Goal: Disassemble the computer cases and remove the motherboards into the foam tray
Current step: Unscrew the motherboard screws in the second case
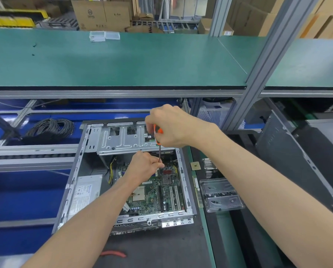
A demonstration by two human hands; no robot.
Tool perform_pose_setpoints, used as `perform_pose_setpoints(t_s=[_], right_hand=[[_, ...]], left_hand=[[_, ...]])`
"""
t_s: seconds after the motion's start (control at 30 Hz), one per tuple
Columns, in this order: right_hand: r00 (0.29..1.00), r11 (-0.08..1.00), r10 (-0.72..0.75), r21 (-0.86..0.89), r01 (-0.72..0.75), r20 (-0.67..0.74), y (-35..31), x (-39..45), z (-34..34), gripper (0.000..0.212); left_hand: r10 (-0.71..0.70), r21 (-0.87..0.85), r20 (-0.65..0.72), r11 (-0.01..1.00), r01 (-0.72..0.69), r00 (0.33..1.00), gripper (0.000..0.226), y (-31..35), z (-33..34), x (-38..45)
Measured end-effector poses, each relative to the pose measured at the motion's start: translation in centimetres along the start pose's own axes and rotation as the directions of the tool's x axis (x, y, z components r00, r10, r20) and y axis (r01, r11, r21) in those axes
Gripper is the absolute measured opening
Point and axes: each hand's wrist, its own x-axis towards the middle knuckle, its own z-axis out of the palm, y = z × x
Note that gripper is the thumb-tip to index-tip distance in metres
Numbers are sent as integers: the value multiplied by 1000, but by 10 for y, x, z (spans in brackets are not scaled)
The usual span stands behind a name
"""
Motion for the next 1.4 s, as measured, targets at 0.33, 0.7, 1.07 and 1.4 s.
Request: perform_pose_setpoints(t_s=[0.33,0.7,1.07,1.4], right_hand=[[974,975,195,-81,-205,-118,2,0,6,27],[985,992,111,-36,-117,-130,7,-8,8,24],[1000,990,-28,140,30,-14,17,-7,6,27],[997,994,39,109,-32,-66,26,-7,10,17]], left_hand=[[13,63,-2,998,-13,1000,21,5,1,1],[-17,165,119,986,-2,993,26,-3,12,6],[-86,431,337,900,-72,938,24,-18,31,22],[-60,502,445,843,-194,894,29,-26,33,42]])
